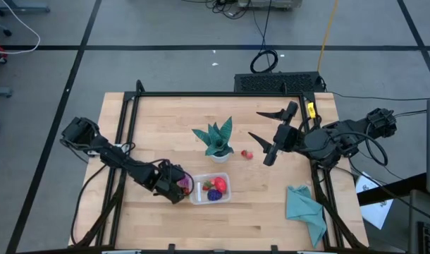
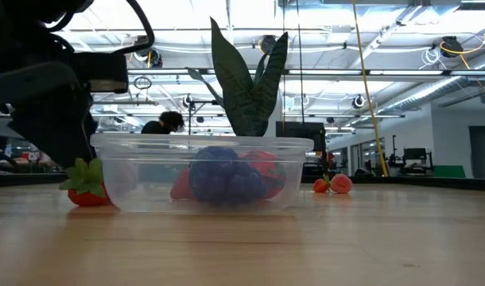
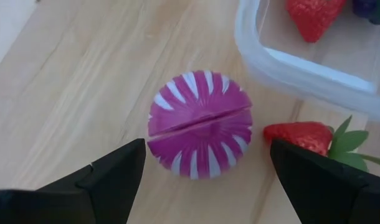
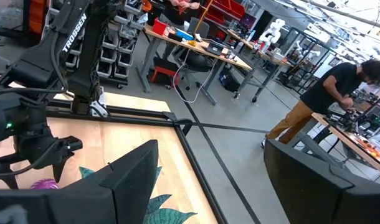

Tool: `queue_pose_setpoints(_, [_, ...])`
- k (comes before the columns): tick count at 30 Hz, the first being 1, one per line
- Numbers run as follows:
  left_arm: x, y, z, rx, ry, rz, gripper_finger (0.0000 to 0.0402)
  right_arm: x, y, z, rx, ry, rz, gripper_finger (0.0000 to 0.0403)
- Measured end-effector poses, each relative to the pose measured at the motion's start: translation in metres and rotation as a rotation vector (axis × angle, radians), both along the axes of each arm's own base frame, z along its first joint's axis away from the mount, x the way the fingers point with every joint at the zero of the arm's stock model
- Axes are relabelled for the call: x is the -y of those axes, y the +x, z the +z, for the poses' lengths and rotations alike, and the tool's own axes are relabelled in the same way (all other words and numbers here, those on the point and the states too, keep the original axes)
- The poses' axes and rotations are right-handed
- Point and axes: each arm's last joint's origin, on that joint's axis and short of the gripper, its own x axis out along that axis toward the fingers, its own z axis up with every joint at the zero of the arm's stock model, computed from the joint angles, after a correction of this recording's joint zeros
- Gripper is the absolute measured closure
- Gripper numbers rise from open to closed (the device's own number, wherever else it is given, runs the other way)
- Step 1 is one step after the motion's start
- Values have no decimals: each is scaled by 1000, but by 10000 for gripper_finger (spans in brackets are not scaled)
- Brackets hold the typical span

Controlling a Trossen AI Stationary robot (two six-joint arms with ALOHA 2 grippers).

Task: Pick and placing Produce into tupperware
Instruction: Put the purple onion into the transparent bin

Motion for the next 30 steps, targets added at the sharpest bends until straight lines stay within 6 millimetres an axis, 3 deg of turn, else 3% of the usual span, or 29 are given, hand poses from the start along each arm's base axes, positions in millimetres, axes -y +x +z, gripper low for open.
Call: queue_pose_setpoints(30, [-13, 8, 1, -3, 64, -66, 51, 0, 0, 0, 1, 2, 0, 122])
